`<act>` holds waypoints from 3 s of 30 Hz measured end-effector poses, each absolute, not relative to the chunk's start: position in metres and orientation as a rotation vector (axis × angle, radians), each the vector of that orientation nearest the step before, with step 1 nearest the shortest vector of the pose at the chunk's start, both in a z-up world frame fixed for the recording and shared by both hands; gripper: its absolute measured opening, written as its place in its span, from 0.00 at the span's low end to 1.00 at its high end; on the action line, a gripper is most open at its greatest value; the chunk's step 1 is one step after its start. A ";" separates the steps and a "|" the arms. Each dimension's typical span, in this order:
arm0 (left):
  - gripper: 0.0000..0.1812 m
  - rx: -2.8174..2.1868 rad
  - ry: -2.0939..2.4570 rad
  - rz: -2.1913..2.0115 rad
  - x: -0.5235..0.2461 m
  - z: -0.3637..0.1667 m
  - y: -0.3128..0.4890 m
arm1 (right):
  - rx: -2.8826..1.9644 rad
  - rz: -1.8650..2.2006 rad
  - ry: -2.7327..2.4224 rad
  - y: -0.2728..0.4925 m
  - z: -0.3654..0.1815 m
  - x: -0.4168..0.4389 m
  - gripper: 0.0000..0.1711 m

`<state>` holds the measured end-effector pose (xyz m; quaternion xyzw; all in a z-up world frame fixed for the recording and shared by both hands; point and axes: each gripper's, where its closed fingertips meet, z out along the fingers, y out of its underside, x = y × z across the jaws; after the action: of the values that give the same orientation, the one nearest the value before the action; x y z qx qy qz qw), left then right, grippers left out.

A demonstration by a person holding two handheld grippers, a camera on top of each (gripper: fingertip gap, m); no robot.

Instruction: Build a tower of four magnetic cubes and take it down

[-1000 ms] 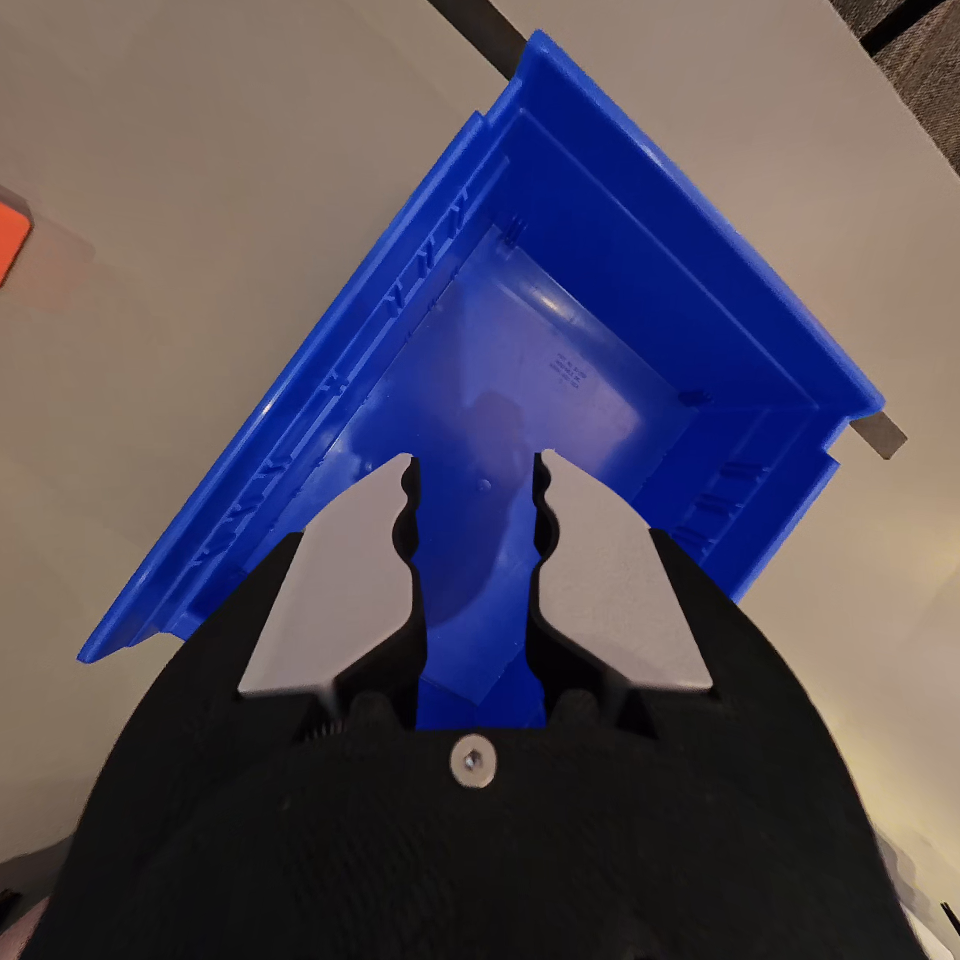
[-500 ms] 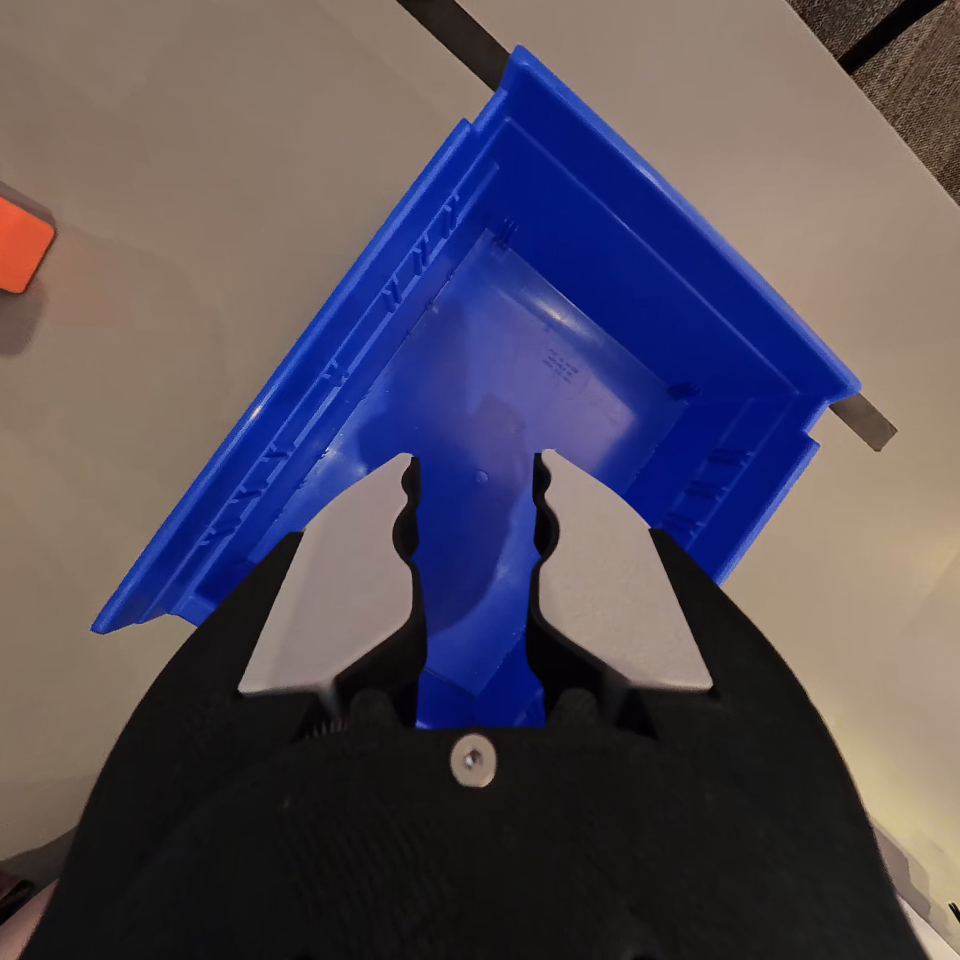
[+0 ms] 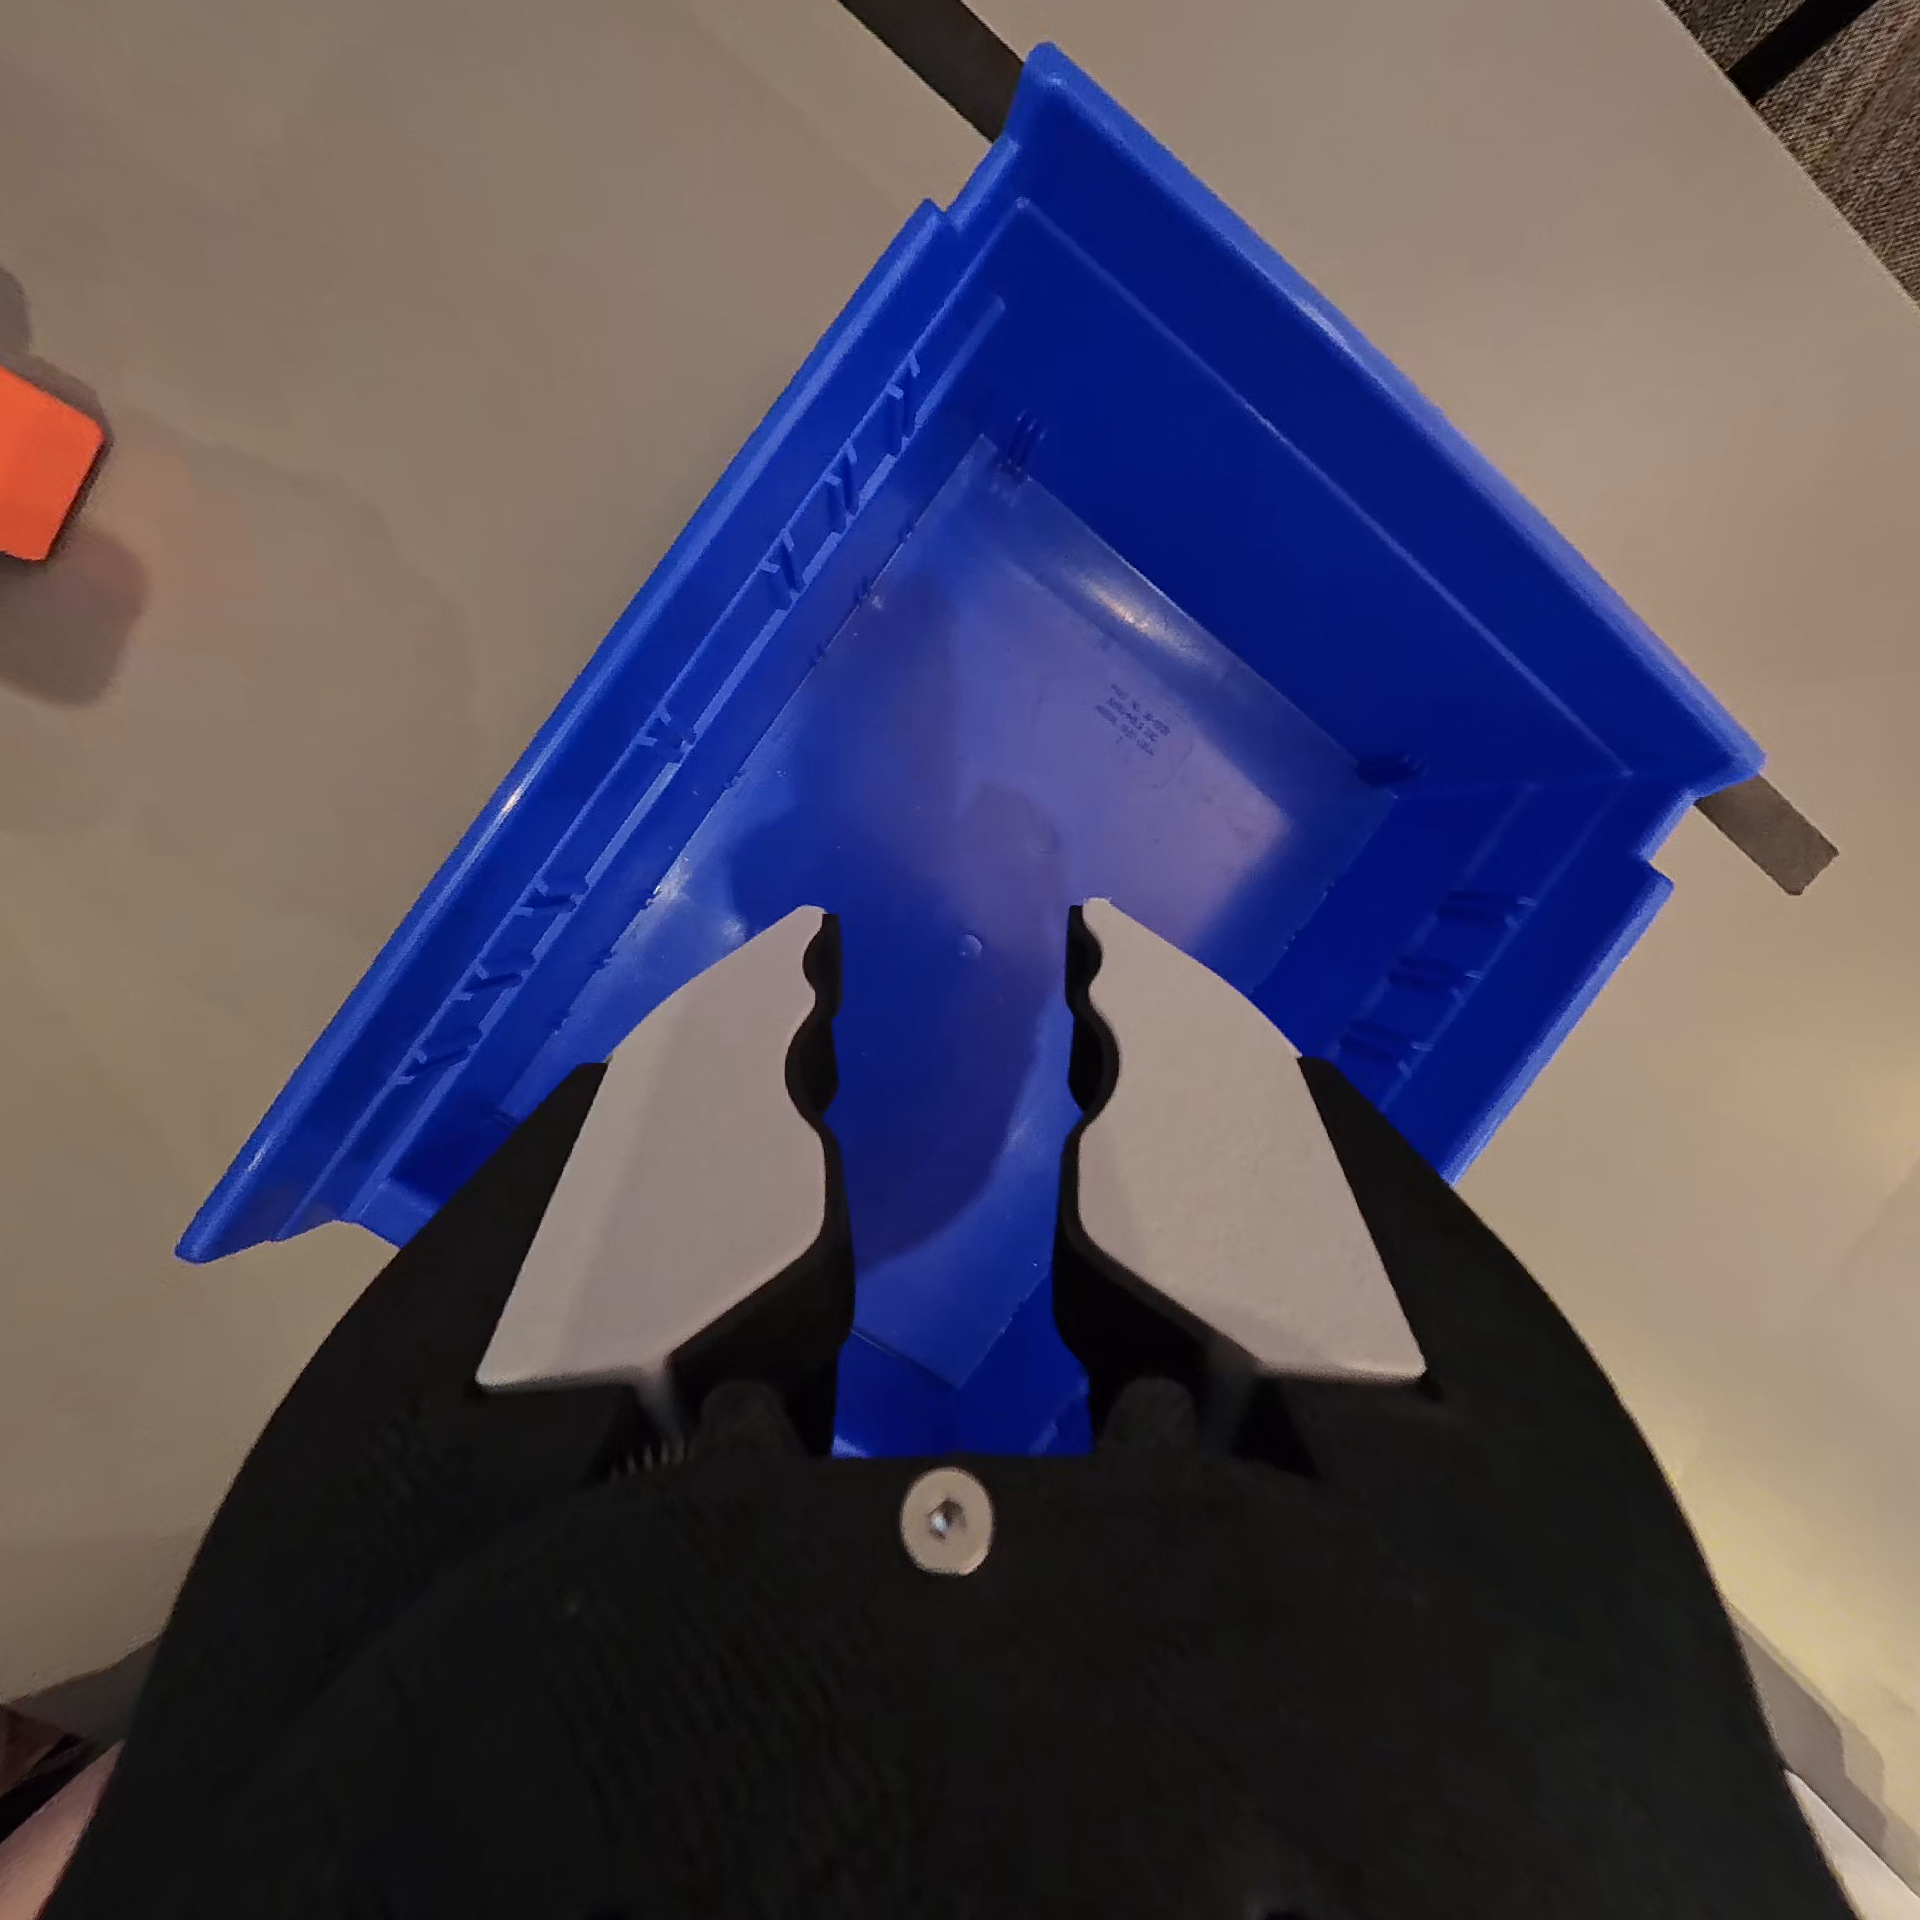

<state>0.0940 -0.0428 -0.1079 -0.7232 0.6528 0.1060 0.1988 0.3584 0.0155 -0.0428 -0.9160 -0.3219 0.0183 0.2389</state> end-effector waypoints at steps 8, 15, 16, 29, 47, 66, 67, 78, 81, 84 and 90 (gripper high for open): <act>0.34 -1.972 1.710 0.223 0.092 -0.079 -0.037 | -2.510 0.047 -0.889 0.018 -0.045 0.359 0.25; 0.36 -1.804 1.145 0.024 0.015 0.061 -0.032 | -2.398 0.056 -0.827 0.023 -0.023 0.363 0.25; 0.36 -1.801 1.050 0.025 -0.008 0.074 -0.029 | -2.369 0.059 -0.812 0.025 -0.017 0.363 0.25; 0.39 -2.361 0.527 0.150 -0.153 -0.062 0.065 | -2.345 0.059 -0.780 0.033 -0.019 0.363 0.25; 0.38 -2.628 0.150 0.151 -0.166 -0.129 0.080 | -2.407 0.025 -0.827 0.035 -0.034 0.356 0.25; 0.28 -2.502 0.311 -0.008 -0.169 -0.068 0.058 | -2.432 0.003 -0.854 0.033 -0.040 0.356 0.25; 0.28 -2.447 0.315 -0.064 -0.163 -0.049 0.054 | -2.432 0.001 -0.853 0.033 -0.040 0.356 0.25; 0.28 -1.778 1.173 -0.557 0.051 0.054 -0.046 | -2.422 0.009 -0.864 0.029 -0.037 0.356 0.25; 0.28 -1.824 1.315 -0.383 0.076 0.019 -0.042 | -2.418 0.007 -0.892 0.027 -0.038 0.354 0.25; 0.28 -1.818 1.423 -0.331 0.090 -0.006 -0.042 | -2.412 0.011 -0.899 0.028 -0.037 0.353 0.25; 0.28 -1.892 1.525 -0.310 0.097 -0.042 -0.042 | -2.422 0.007 -0.913 0.027 -0.040 0.354 0.25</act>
<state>0.0972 -0.0417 -0.0418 -0.7266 0.5857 -0.1191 0.3388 0.3535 0.0275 -0.0402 -0.9002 -0.3392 0.0028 0.2730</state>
